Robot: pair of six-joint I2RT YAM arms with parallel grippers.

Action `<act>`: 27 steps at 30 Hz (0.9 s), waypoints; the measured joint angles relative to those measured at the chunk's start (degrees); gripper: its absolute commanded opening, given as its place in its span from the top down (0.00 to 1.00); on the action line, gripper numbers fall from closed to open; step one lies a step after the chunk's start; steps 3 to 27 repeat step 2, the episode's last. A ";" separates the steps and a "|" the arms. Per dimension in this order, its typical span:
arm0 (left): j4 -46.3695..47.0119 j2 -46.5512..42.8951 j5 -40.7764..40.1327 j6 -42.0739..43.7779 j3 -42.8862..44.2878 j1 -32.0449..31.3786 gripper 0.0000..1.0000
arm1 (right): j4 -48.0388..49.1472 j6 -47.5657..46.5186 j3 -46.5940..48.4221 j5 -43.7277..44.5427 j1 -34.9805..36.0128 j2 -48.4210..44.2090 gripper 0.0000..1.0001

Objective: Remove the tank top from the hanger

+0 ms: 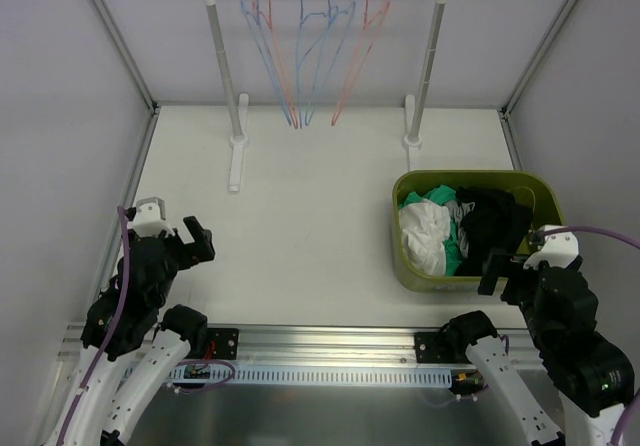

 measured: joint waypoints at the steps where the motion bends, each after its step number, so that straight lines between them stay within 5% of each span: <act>1: 0.02 -0.04 0.02 0.00 0.00 0.00 0.01 | 0.04 0.07 -0.02 0.00 0.00 0.00 0.01; 27: 0.02 -0.07 0.11 0.02 0.00 0.00 0.01 | 0.15 0.17 -0.09 0.00 0.00 0.02 0.01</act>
